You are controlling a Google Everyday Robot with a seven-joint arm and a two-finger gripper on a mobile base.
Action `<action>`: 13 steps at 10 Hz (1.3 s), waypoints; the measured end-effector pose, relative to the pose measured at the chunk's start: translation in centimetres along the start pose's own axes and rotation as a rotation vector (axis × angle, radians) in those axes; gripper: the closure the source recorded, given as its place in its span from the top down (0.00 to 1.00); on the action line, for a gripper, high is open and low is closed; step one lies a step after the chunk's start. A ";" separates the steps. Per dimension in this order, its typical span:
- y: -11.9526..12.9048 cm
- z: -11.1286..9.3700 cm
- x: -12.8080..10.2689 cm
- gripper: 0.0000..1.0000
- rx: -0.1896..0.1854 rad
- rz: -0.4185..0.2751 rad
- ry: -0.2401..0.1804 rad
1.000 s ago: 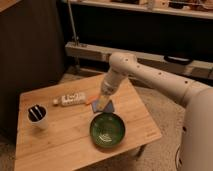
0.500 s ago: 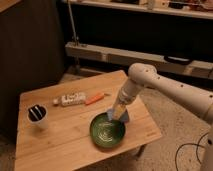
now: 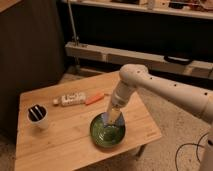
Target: Place the white sponge in the ceramic bowl
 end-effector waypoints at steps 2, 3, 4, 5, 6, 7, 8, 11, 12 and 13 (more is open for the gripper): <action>-0.4 3.7 1.1 0.42 -0.009 0.019 0.027; -0.6 4.7 1.6 0.51 -0.008 0.029 0.032; -0.7 5.4 2.2 0.63 -0.011 0.045 0.034; -0.7 5.6 2.1 0.72 -0.014 0.051 0.029; -0.5 5.5 1.6 0.79 -0.016 0.053 0.016; 0.2 4.7 0.4 0.80 -0.019 0.039 -0.005; 0.7 4.0 -0.6 0.80 -0.022 0.021 -0.021; 2.2 1.2 -4.0 0.80 -0.028 -0.035 -0.095; 2.4 0.6 -4.6 0.80 -0.028 -0.047 -0.111; 2.5 0.0 -5.0 0.80 -0.024 -0.053 -0.118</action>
